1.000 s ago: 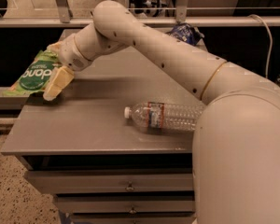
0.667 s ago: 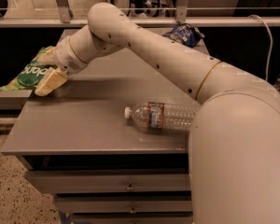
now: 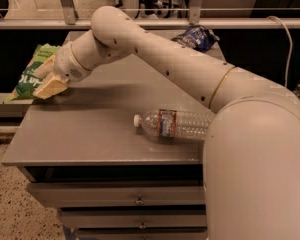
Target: Pick green rice chip bag
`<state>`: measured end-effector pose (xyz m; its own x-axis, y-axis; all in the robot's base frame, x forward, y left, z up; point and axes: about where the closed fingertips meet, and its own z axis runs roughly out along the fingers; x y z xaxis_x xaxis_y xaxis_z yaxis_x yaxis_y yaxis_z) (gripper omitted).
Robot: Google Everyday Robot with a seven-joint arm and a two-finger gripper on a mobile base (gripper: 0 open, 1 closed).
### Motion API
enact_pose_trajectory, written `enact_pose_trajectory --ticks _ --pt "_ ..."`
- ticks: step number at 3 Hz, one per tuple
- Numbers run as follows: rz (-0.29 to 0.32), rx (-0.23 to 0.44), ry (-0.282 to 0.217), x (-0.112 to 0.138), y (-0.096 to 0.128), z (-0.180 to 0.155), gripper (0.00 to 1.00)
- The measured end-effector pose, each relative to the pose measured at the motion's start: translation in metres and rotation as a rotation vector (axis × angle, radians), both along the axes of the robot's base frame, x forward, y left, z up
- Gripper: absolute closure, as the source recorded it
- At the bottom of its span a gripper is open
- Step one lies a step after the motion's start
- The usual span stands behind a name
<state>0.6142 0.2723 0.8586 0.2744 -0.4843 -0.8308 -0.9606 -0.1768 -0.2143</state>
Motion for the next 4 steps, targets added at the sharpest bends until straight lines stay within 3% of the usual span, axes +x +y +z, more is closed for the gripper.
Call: enact_pose_trajectory --ticks 1,2,4 --pt "-0.011 -0.001 -0.016 -0.001 -0.001 0.003 1.00" --pt "-0.039 -0.004 -0.051 0.002 -0.008 0.011 1.00" --pt "-0.184 -0.018 -0.226 0.035 -0.057 0.065 1.00"
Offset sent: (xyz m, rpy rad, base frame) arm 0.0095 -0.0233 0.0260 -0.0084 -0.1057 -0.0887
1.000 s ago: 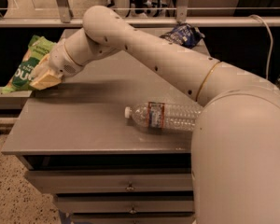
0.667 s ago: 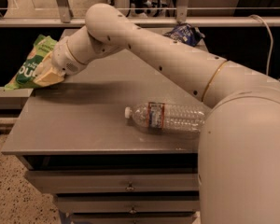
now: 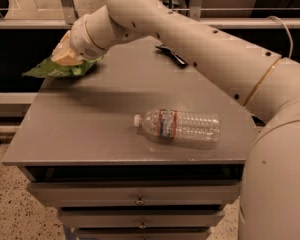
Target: Pick green rice chip bag
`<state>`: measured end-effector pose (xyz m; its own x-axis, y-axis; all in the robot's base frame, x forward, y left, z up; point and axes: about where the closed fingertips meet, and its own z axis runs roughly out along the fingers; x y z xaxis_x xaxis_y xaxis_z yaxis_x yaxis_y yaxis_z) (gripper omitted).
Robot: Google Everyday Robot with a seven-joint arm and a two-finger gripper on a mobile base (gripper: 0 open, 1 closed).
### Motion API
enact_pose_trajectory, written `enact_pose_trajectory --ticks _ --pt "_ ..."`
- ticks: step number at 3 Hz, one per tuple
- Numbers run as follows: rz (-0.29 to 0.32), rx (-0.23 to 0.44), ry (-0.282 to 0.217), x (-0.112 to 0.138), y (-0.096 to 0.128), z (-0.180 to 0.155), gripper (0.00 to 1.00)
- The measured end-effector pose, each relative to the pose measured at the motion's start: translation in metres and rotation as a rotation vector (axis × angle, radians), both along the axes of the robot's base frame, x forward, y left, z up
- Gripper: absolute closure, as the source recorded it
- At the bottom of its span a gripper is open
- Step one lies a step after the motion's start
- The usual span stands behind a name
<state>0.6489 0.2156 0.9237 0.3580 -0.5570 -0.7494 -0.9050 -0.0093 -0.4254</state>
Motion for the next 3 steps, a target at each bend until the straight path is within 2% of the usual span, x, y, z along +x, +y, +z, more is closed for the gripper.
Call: enact_pose_trajectory --ticks 1,2,3 --pt "-0.060 -0.009 -0.072 0.012 -0.026 0.023 1.00" --pt "-0.099 -0.028 -0.143 0.024 -0.047 0.047 1.00" --pt "-0.122 -0.037 -0.235 0.033 -0.063 0.079 1.00"
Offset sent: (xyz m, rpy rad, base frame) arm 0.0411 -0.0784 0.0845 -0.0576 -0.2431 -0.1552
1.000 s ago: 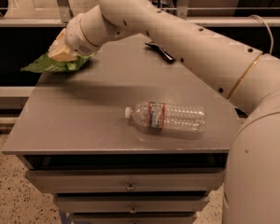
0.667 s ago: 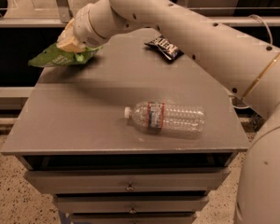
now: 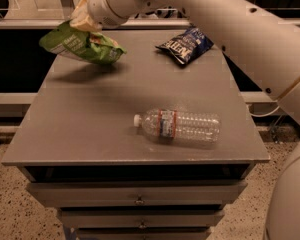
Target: Pick green rice chip bag
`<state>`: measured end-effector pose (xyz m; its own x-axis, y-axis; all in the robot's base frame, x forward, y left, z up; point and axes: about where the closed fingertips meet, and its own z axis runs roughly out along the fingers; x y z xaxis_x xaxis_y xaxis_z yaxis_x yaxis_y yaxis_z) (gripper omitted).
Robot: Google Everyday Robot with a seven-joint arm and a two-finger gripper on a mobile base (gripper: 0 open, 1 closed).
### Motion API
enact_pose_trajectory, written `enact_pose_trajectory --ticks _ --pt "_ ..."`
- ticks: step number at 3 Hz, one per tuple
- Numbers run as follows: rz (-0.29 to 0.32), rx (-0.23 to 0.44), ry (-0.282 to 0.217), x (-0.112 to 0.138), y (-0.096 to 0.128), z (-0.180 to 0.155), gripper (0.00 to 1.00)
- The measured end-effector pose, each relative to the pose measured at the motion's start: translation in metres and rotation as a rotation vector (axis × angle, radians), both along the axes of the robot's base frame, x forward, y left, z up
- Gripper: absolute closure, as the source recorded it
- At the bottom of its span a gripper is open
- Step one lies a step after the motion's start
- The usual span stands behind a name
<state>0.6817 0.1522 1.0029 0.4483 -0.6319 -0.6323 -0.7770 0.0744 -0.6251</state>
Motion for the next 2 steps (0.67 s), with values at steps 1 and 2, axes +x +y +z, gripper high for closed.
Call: enact_pose_trajectory --ticks 1,2 --pt "-0.008 0.007 -0.103 0.006 -0.016 0.036 1.00" --pt "-0.013 0.022 -0.221 0.003 -0.036 0.078 1.00"
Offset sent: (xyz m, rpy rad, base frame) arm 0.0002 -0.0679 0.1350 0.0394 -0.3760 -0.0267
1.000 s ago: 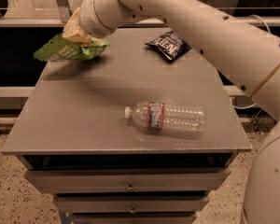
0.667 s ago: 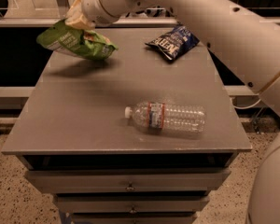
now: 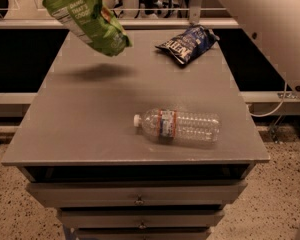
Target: Pick green rice chip bag
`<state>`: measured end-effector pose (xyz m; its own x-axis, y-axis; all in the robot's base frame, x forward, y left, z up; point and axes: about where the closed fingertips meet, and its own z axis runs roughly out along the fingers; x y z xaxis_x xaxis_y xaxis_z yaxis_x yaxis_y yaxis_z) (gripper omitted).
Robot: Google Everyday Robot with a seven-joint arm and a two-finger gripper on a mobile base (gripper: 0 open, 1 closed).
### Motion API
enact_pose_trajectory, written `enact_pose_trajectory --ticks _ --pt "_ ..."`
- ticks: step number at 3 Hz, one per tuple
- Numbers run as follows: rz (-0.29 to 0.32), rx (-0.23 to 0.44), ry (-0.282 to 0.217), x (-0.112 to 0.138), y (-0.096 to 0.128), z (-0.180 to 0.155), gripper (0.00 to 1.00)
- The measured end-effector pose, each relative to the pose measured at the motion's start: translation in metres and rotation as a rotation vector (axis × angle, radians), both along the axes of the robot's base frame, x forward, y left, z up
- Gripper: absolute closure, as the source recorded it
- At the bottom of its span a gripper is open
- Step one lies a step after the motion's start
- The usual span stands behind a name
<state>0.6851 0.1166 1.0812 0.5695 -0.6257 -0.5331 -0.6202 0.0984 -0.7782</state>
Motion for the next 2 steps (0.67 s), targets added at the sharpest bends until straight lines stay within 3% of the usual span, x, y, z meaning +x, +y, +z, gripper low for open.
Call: enact_pose_trajectory --ticks 1,2 --pt "0.001 0.011 -0.088 -0.0072 -0.0168 0.0262 1.00" --pt "0.001 0.011 -0.088 -0.0072 -0.0168 0.0262 1.00"
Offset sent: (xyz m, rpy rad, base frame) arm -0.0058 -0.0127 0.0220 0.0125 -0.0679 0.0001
